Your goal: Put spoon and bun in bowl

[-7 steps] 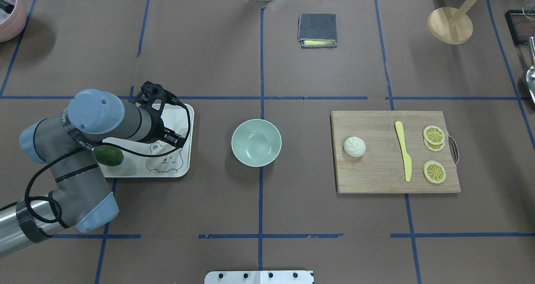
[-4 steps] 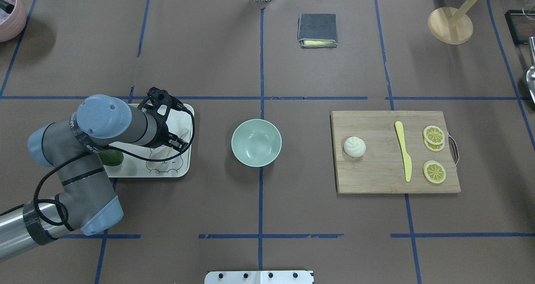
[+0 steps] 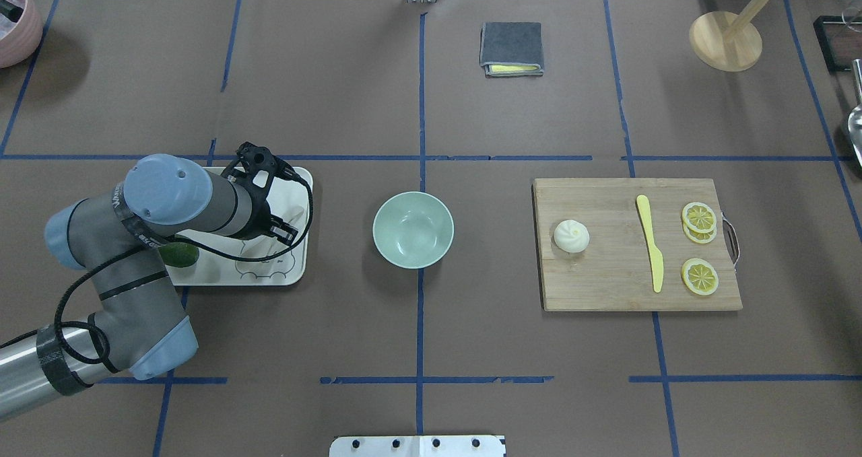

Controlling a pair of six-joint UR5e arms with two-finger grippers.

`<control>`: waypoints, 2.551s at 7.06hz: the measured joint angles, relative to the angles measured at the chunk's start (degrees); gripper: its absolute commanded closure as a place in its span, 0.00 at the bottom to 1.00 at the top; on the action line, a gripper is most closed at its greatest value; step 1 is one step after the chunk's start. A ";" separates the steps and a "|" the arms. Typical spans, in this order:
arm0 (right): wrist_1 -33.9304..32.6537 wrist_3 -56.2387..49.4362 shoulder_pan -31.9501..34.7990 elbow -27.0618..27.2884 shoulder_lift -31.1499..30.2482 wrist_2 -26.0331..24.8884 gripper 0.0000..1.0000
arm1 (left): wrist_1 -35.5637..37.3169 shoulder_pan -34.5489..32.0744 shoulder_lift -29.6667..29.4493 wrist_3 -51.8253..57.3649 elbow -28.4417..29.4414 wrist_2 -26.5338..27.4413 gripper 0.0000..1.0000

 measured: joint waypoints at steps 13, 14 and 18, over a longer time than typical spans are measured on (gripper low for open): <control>0.00 0.00 0.00 0.04 0.08 -0.02 0.00 | 18.10 -1.67 -15.94 -23.85 -0.59 4.16 1.00; 0.00 0.00 0.00 0.06 0.08 -0.01 0.00 | 19.97 0.27 -19.09 -29.78 0.51 5.45 1.00; 0.00 0.00 0.01 0.08 0.08 0.00 0.00 | 20.84 6.54 -25.78 -40.59 7.54 9.87 0.57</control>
